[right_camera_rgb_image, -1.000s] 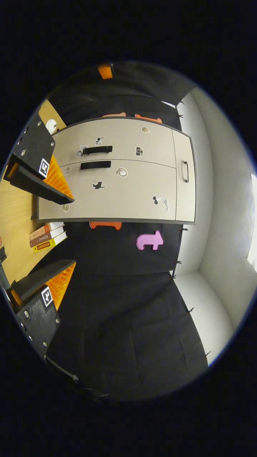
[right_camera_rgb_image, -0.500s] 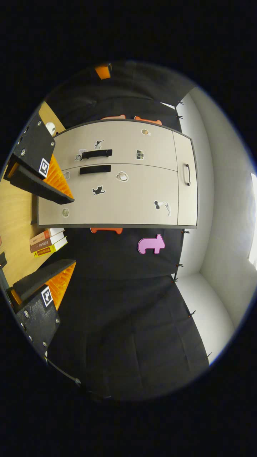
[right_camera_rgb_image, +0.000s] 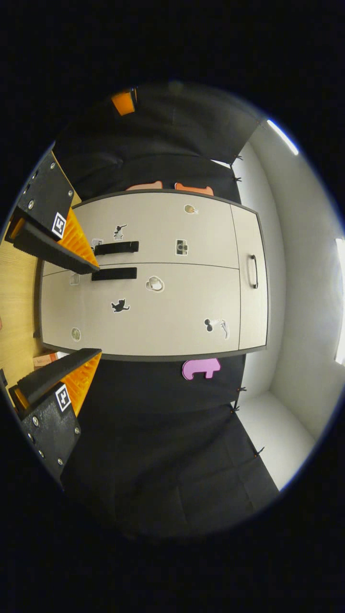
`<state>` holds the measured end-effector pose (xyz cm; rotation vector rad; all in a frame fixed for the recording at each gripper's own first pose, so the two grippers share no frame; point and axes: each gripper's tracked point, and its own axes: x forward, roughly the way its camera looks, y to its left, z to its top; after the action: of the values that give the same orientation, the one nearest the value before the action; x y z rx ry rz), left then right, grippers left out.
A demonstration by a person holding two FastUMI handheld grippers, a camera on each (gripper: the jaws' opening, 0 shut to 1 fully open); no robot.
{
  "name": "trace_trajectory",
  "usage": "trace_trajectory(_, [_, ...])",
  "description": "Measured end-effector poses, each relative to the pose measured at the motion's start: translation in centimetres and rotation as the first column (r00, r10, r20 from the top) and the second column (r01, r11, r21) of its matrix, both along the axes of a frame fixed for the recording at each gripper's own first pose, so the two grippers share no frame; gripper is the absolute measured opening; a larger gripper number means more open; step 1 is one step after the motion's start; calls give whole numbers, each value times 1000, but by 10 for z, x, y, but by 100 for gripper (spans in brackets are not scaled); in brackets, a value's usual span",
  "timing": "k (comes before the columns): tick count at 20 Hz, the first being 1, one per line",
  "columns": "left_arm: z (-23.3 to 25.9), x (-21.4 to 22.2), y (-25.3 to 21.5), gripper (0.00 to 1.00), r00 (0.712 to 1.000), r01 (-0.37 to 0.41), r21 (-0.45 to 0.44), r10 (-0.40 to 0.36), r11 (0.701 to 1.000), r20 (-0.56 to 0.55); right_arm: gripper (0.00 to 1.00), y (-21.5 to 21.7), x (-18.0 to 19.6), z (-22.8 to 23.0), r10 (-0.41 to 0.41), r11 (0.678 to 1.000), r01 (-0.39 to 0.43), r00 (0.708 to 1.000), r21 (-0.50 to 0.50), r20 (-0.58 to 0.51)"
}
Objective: Open the right door of the double-door shoe cabinet with the right hand, and open the left door with the left hand.
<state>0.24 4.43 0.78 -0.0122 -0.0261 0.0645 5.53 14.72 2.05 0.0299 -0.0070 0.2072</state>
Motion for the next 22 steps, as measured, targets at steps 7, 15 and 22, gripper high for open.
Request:
trace_trajectory(7, [5,-5,34,96,999,-48,31,47,998,13,94,55,61,-9,8,1000,-9,999,-4,-35])
trace_trajectory(15, [8,-8,74,97,994,-104,46,104,993,19,95,91,138,-31,-18,1000,17,997,-6,-77])
trace_trajectory(22, [1,-13,105,97,987,-162,62,162,985,8,92,101,198,-51,-64,998,61,992,-34,-107])
